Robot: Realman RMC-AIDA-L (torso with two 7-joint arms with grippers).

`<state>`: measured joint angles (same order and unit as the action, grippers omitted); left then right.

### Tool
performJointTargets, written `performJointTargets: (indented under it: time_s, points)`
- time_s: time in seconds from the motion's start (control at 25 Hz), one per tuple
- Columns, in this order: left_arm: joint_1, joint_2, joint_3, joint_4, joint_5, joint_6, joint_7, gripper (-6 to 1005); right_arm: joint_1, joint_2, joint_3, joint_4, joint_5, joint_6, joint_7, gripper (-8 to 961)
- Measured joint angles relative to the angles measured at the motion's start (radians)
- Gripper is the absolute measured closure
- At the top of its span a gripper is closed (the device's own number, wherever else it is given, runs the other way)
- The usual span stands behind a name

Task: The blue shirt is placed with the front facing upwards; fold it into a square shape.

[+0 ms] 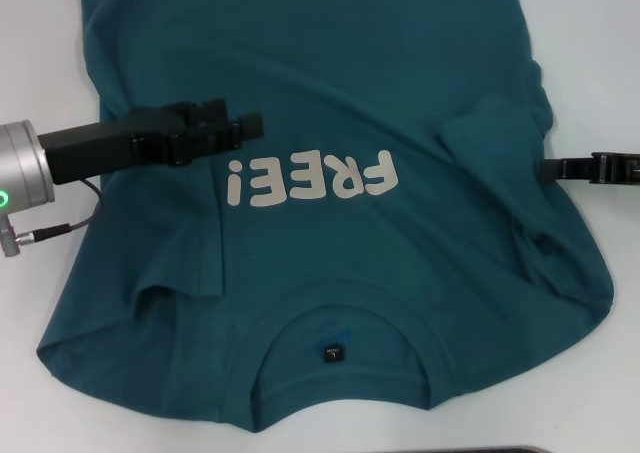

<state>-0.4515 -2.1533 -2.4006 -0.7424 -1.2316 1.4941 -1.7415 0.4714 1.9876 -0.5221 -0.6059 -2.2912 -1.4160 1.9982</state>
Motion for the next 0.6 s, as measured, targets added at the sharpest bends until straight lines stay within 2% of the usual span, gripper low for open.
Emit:
performJointTargets:
  time_s: [0.28,0.48,0.6]
  points:
    - [0.001,0.0,0.0,0.0,0.002,0.0,0.0,185,-0.005,0.002,-0.007,0.0,-0.004,-0.003,-0.006,828]
    - [0.001,0.0,0.0,0.0,0.002,0.0,0.001,185,-0.016,0.002,0.005,-0.009,0.004,-0.039,-0.024,955]
    - [0.0,-0.001,0.0,0.0,0.002,0.0,0.001,185,-0.034,-0.006,0.024,-0.017,0.023,-0.081,-0.042,955]
